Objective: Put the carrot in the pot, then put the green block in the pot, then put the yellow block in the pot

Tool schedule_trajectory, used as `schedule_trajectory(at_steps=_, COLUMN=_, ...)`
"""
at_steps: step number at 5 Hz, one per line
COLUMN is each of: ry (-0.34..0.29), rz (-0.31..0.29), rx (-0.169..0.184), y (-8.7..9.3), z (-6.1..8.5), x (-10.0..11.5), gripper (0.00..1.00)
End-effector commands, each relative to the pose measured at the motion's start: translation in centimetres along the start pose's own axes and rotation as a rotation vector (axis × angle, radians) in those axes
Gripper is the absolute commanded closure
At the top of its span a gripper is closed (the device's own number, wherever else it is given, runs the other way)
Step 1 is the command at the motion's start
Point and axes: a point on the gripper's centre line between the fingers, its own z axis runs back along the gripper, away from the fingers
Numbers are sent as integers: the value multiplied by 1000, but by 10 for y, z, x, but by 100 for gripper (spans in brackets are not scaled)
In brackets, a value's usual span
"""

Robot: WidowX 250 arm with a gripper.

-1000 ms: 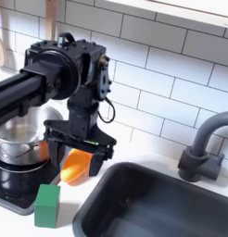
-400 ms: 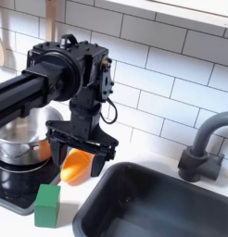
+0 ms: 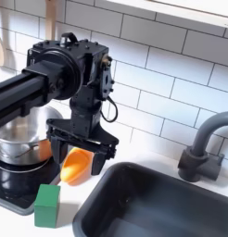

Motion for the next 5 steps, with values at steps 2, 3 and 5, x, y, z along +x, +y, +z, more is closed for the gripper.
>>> schedule_trajectory(at_steps=2, ry=-4, rz=34, rx=-33, y=14, z=-6, x=3, gripper=0)
schedule_trajectory(at_steps=3, ry=-6, rz=28, rx=-33, y=11, z=-7, x=3, gripper=0)
schedule_trajectory(at_steps=5, ry=7, rz=17, rx=-32, y=11, z=-18, x=-9, gripper=0)
